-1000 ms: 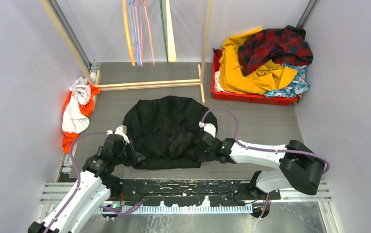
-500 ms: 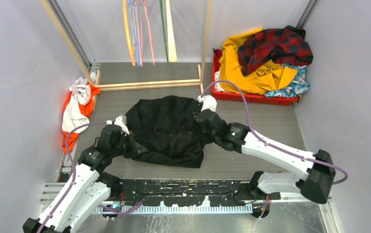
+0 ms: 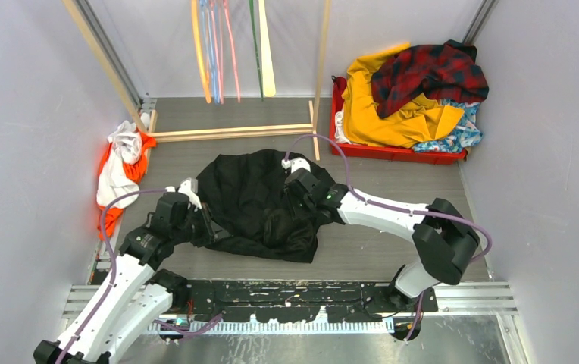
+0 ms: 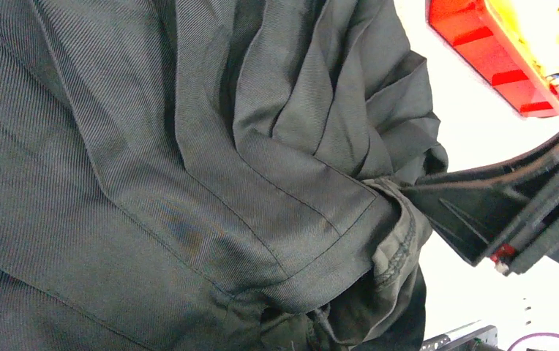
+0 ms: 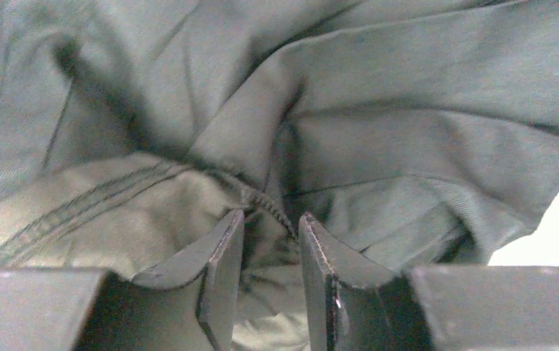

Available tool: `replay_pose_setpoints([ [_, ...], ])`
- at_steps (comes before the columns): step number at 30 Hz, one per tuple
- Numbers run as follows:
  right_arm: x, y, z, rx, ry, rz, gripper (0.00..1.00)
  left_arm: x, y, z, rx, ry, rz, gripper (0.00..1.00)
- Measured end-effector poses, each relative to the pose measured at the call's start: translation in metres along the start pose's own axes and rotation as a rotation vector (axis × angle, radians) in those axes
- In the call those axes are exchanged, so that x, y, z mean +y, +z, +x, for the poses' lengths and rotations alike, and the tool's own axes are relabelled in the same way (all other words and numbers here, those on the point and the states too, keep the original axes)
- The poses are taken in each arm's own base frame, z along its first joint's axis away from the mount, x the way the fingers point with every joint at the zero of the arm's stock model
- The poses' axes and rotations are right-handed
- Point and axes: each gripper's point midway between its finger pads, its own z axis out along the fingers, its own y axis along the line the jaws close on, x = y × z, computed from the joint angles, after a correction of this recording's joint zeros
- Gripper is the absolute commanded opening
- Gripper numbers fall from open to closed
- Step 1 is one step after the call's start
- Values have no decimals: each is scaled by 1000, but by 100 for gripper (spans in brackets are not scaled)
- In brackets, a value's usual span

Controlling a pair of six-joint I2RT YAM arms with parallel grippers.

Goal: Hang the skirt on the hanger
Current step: Flatten out the skirt at the center of the board.

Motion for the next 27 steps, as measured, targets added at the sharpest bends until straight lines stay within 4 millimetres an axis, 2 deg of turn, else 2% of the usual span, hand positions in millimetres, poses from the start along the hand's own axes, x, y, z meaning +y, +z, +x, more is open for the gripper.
replay_pose_setpoints([
  [12,58,-31,50,30,-101,-193,38,3,5,5,28,-1,-17,9],
  [16,65,-44,59,15,-118,-208,42,4,5,5,32,2,-19,8],
  [22,65,-71,51,-56,-83,-251,43,4,5,6,33,3,-19,8],
  [25,68,-69,54,-49,-85,-255,45,6,5,8,34,2,-19,8],
  [27,73,-63,66,-21,-112,-254,47,6,4,9,33,0,-18,9],
])
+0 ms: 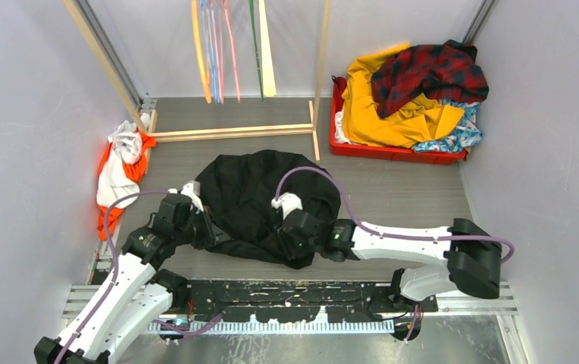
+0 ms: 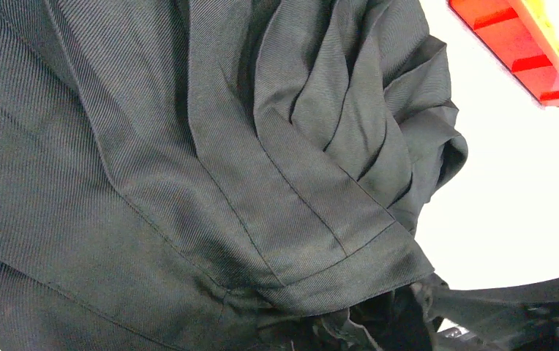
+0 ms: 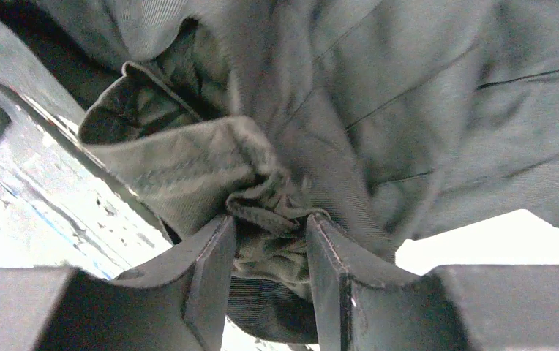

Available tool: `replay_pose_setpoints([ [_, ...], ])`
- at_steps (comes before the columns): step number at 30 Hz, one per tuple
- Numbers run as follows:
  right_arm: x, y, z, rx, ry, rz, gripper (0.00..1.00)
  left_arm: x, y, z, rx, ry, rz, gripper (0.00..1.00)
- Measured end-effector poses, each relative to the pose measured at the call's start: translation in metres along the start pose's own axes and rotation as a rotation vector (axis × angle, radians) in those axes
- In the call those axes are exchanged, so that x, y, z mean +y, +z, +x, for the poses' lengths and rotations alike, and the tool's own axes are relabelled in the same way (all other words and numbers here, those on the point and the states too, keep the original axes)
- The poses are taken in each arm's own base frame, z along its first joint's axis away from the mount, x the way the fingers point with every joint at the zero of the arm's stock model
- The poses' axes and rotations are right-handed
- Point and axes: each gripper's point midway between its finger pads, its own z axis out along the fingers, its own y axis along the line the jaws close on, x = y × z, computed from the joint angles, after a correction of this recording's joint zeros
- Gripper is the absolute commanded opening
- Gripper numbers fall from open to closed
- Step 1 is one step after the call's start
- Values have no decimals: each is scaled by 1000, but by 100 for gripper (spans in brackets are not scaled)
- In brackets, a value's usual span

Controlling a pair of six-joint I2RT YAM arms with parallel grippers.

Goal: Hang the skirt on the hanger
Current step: Flatten out the skirt at the center of the board.

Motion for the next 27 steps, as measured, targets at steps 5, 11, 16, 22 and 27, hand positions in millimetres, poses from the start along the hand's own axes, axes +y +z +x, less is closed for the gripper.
replay_pose_setpoints([
  [5,17,13,34,82,-90,-3,53,1,-3,3,2,-2,1,9],
  [11,23,6,37,58,-163,17,67,0,-11,8,-4,-13,14,9],
  [16,5,-19,2,-79,-147,91,68,0,-15,9,-15,-16,25,9],
  [22,-26,-43,-51,-232,-31,120,45,5,-12,14,1,-23,9,9],
  [27,-31,-31,-56,-214,-20,84,47,6,-12,15,3,-24,7,9],
])
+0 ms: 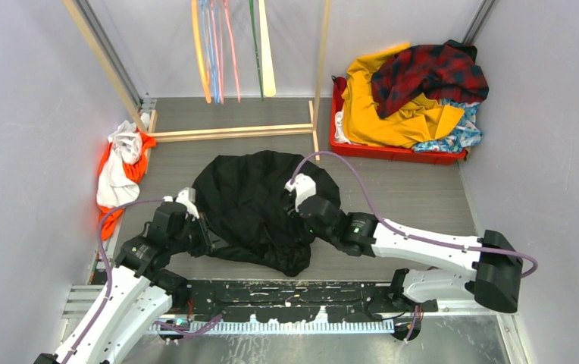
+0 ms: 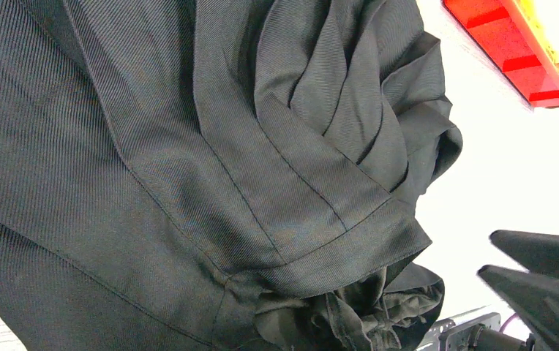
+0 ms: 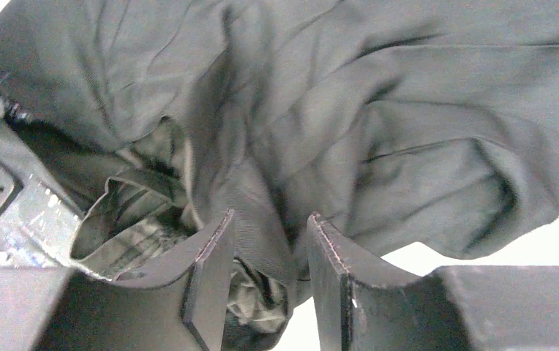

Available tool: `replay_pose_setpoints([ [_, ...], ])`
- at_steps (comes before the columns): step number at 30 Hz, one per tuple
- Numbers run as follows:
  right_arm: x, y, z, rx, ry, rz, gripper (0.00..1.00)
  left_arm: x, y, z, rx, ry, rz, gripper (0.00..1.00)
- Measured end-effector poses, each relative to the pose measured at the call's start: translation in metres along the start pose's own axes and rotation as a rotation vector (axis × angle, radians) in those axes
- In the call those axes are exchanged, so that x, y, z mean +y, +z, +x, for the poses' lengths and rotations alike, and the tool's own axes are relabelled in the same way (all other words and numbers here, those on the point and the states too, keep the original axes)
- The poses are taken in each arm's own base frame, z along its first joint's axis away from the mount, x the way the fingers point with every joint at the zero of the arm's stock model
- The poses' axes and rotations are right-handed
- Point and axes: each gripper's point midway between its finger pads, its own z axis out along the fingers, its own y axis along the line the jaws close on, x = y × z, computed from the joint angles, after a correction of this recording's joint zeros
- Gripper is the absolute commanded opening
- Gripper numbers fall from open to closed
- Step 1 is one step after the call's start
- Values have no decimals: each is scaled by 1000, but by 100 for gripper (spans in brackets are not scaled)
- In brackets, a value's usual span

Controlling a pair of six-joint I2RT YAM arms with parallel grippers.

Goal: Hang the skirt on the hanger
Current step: Flatten out the skirt at the center of the board.

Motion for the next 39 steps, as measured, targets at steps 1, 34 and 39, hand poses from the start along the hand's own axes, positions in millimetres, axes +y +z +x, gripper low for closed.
replay_pose_setpoints([
  [1,5,3,5,19,-11,-23,48,0,0,0,0,0,0,9],
  [34,15,28,80,274,-276,3,60,5,1,5,31,-10,-28,9],
  [39,16,30,73,254,-291,14,57,4,1,4,30,-9,-27,9],
])
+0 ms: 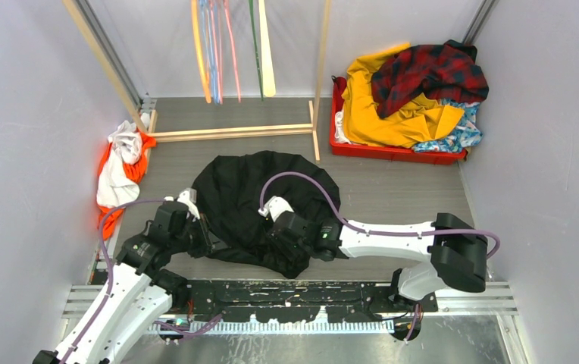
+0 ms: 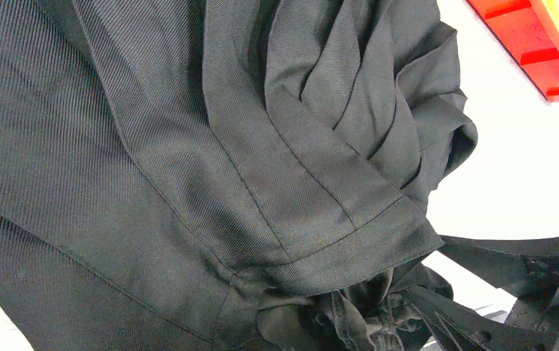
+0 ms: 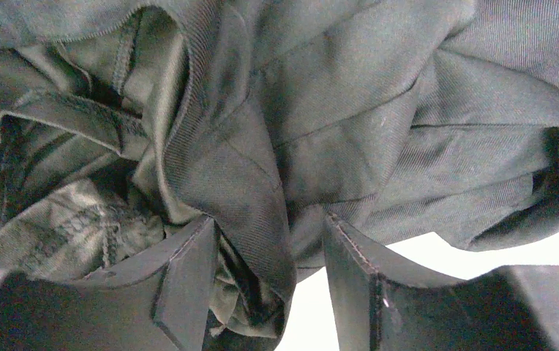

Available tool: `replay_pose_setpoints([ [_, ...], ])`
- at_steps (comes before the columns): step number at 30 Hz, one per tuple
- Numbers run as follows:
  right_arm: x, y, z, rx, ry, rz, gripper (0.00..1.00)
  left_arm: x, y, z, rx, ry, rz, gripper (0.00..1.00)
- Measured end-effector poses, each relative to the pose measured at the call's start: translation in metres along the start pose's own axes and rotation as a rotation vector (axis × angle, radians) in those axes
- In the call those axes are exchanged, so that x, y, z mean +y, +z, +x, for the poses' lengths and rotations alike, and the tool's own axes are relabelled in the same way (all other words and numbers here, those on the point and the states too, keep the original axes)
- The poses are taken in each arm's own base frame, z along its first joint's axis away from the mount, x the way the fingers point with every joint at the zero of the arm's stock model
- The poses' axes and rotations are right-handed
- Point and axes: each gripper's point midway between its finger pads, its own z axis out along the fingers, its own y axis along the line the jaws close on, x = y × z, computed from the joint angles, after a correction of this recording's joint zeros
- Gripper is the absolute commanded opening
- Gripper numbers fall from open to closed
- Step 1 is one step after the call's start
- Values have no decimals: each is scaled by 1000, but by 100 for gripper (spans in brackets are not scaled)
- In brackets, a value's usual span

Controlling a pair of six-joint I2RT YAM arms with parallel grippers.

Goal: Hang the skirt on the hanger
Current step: Flatten out the skirt at the center of the board.

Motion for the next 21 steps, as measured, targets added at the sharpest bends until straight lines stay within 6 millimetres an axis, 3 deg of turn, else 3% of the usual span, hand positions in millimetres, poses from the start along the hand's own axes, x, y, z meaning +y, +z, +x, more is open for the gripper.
replay_pose_setpoints([
  [5,3,6,-7,-1,-12,6,49,0,0,0,4,1,-1,9],
  [11,5,15,-5,18,-35,12,16,-4,-4,-3,-3,6,7,9],
  [17,-2,9,-13,-10,-22,40,13,-11,-11,-7,-11,12,15,8],
  [21,-21,-20,-42,-82,39,86,10,-29,-25,-21,-32,32,33,8],
])
